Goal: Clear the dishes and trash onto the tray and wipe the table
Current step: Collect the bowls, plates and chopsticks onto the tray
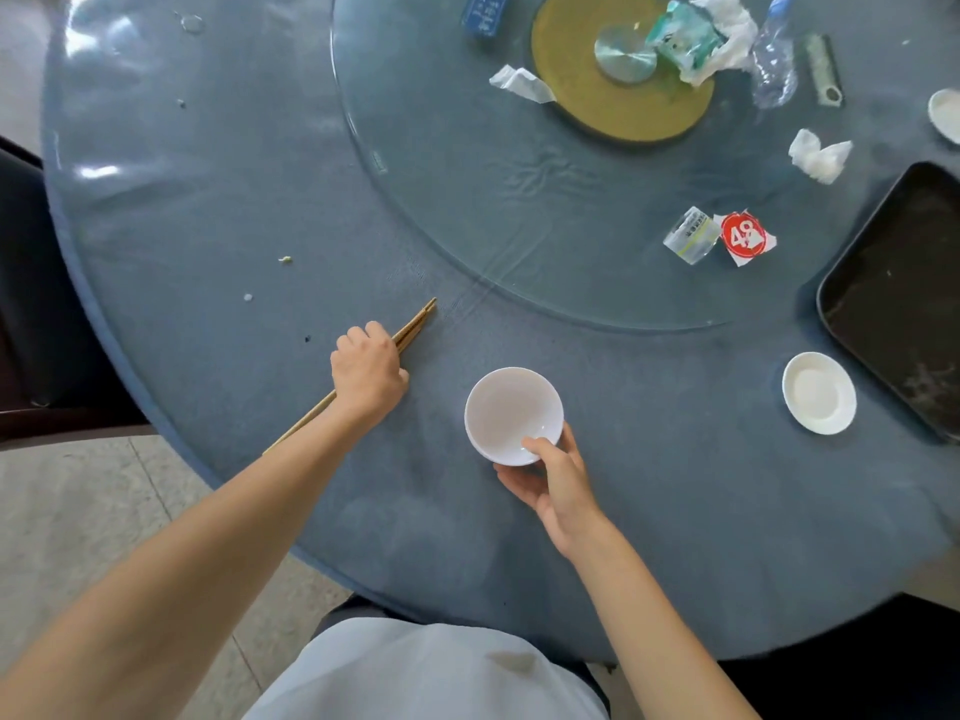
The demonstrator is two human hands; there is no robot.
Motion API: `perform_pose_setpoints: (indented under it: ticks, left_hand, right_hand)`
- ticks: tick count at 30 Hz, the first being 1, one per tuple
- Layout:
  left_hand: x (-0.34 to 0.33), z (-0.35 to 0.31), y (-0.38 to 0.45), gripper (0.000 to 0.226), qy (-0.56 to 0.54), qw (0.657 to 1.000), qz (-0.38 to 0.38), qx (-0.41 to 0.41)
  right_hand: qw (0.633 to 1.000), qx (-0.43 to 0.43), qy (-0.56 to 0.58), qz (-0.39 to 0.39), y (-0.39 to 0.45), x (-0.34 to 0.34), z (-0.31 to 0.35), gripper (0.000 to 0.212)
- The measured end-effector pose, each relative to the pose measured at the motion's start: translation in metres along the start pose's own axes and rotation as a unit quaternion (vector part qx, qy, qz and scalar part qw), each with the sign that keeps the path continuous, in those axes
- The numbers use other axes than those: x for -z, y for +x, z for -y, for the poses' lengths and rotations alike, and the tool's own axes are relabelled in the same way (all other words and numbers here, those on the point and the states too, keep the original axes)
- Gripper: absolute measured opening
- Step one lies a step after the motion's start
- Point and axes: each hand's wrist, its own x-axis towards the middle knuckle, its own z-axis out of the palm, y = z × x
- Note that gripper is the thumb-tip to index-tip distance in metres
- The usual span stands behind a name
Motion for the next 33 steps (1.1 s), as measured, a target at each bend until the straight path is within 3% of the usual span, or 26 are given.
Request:
perform_pose_setpoints:
  ticks: [10, 14, 19, 22, 26, 30, 33]
  left_hand:
    - [-0.016, -0.002, -0.003, 0.019, 0.05, 0.998, -0.031, -0.035]
    - [-0.021, 0.0, -0.01, 0.024, 0.077, 0.993, -0.06, -0.068]
    - [-0.018, -0.005, -0.03, 0.022, 0.08, 0.992, -0.033, -0.087]
    - [-0.015, -0.016, -0.05, 0.014, 0.04, 0.992, -0.017, -0.117]
    - [-0.019, -0.042, -0.095, 0.015, -0.028, 0.973, 0.025, -0.226]
    - [-0.03, -0.083, -0.158, 0.026, -0.116, 0.953, 0.059, -0.274]
    - [-0.04, -0.11, -0.214, 0.033, -0.225, 0.925, 0.126, -0.28]
  right_hand:
    - [0.997, 0.027, 0.073, -0.008, -0.002, 0.006, -0.015, 0.052]
    - [0.995, 0.031, 0.089, -0.027, -0.012, 0.013, -0.022, 0.052]
    - [0.993, 0.035, 0.105, -0.045, -0.032, 0.035, -0.033, 0.051]
    - [0.99, 0.047, 0.125, -0.054, -0.046, 0.055, -0.044, 0.05]
    - [0.977, 0.074, 0.182, -0.077, -0.071, 0.09, -0.065, 0.048]
    - [0.964, 0.099, 0.233, -0.085, -0.111, 0.132, -0.095, 0.045]
    - [0.945, 0.123, 0.289, -0.095, -0.152, 0.167, -0.123, 0.049]
